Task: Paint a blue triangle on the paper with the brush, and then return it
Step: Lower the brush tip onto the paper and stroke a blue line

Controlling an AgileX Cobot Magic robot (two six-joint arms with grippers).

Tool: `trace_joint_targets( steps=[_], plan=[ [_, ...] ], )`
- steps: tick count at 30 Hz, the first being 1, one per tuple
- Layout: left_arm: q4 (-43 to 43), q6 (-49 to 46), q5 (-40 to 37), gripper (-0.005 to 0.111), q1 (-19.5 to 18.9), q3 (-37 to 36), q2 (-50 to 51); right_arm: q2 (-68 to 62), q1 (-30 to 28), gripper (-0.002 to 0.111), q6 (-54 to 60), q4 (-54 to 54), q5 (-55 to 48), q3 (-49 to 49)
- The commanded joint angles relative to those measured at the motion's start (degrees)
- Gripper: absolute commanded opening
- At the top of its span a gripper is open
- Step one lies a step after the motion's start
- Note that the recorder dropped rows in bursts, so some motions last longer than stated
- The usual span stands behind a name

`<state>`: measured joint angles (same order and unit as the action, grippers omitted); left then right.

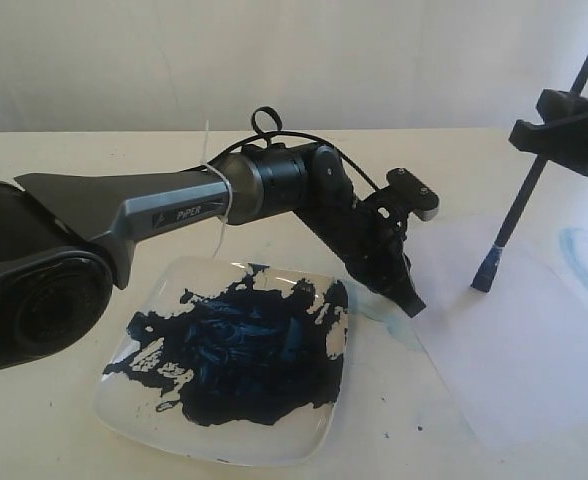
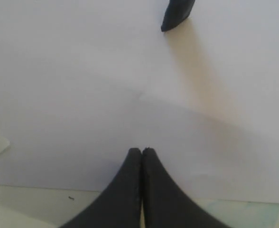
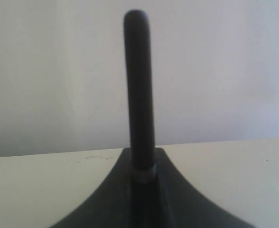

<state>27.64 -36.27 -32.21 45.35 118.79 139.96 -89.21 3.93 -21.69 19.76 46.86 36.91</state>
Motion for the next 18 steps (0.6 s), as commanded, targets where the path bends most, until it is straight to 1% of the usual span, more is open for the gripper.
trace_joint_targets(
  steps=[1,18],
  plan=[
    [0.0,0.3,-2.6,0.0,0.0,-0.1,0.2,0.1,0.0,0.0,0.7,-0.3,-1.6,0.2],
    [0.0,0.3,-3.8,0.0,0.0,-0.1,0.2,4.5,0.0,0.0,4.7,-2.6,-10.4,0.2]
  ],
)
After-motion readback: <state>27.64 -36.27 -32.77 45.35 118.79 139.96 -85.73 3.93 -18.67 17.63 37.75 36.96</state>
